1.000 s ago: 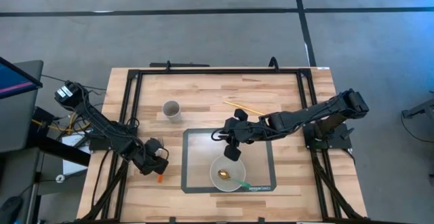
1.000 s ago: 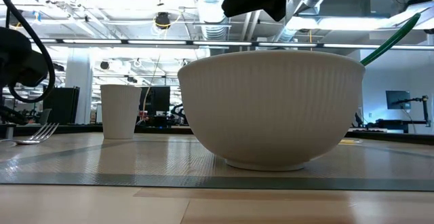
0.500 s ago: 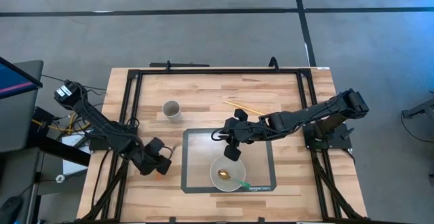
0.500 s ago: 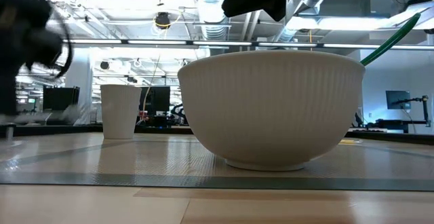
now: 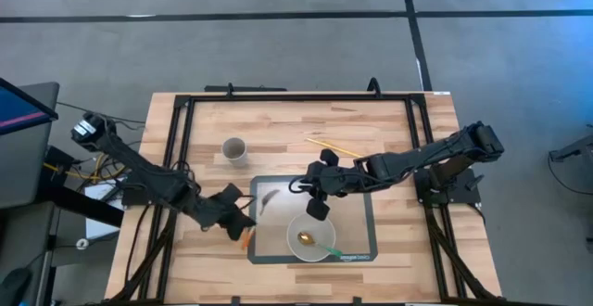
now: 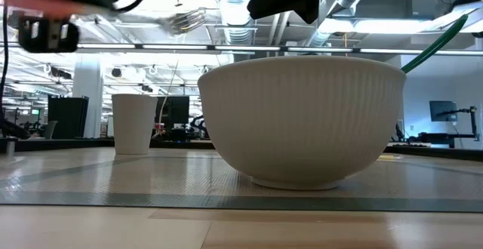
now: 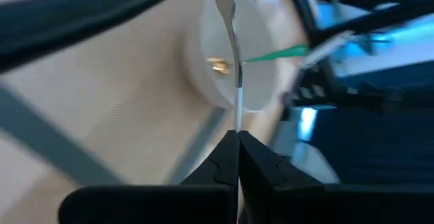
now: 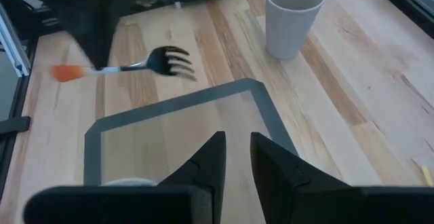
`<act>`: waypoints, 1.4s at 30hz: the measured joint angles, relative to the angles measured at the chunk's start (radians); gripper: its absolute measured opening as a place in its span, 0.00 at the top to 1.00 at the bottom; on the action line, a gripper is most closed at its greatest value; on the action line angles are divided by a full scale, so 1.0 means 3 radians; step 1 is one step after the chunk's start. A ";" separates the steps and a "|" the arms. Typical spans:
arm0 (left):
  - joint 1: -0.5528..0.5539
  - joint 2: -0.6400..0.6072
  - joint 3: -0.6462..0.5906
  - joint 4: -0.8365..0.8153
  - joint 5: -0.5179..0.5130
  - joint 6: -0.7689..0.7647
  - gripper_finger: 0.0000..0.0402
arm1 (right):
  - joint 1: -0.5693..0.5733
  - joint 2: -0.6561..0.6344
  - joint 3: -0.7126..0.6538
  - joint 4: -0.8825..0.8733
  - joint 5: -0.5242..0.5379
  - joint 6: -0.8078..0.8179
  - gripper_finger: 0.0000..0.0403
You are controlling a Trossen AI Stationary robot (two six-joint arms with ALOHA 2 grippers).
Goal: Pick & Place Utensil
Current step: Put the fork into the bowl on the silicone mat
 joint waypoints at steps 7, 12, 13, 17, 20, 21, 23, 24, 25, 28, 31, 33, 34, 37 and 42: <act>0.0265 0.0389 0.0000 0.0836 0.0919 -0.0183 0.99 | 0.0019 0.0000 0.0000 -0.0074 -0.0002 0.0005 0.84; 0.0338 0.0848 0.0000 0.1667 0.1390 -0.0622 0.99 | 0.0109 0.0000 0.0000 -0.0376 -0.0006 0.0119 0.84; 0.0335 0.0937 0.0001 0.1855 0.1450 -0.0724 0.99 | 0.0144 0.0000 0.0000 -0.0463 -0.0008 0.0189 0.84; 0.0348 0.1229 0.0014 0.2356 0.1616 -0.1177 0.99 | 0.0298 0.0003 -0.0014 -0.0686 -0.0008 0.0374 0.84; 0.0370 0.1372 0.0066 0.2338 0.1680 -0.1625 0.99 | 0.0408 0.0007 -0.0081 -0.0690 -0.0007 0.0508 0.84; 0.0379 0.1420 0.0102 0.2344 0.1684 -0.1769 0.99 | 0.0450 0.0008 -0.0113 -0.0682 -0.0007 0.0557 0.84; 0.0413 0.1479 0.0142 0.2363 0.1740 -0.1959 0.99 | 0.0530 0.0008 -0.0177 -0.0684 -0.0007 0.0643 0.84; 0.0438 0.1515 0.0168 0.2357 0.1779 -0.2011 0.99 | 0.0569 0.0008 -0.0208 -0.0685 -0.0007 0.0675 0.84; 0.0471 0.1565 0.0203 0.2364 0.1790 -0.2043 0.99 | 0.0609 0.0008 -0.0242 -0.0668 -0.0005 0.0706 0.84; 0.0606 0.1619 0.0240 0.2353 0.1883 -0.2098 0.99 | 0.0688 0.0008 -0.0347 -0.0572 0.0000 0.0734 0.84; 0.0735 0.1636 0.0252 0.2362 0.2012 -0.2223 0.99 | 0.0732 0.0012 -0.0404 -0.0541 0.0005 0.0734 0.84; 0.0795 0.1645 0.0259 0.2363 0.2035 -0.2363 0.99 | 0.0745 0.0013 -0.0407 -0.0517 0.0022 0.0734 0.84; 0.0823 0.1648 0.0262 0.2362 0.2064 -0.2404 0.99 | 0.0746 0.0012 -0.0408 -0.0514 0.0043 0.0728 0.84; 0.0858 0.1648 0.0262 0.2346 0.2102 -0.2553 0.99 | 0.0745 0.0013 -0.0409 -0.0442 0.0175 0.0633 0.84; 0.0858 0.1649 0.0263 0.2328 0.2115 -0.2641 0.99 | 0.0688 0.0053 -0.0407 -0.0224 0.0068 0.0556 0.84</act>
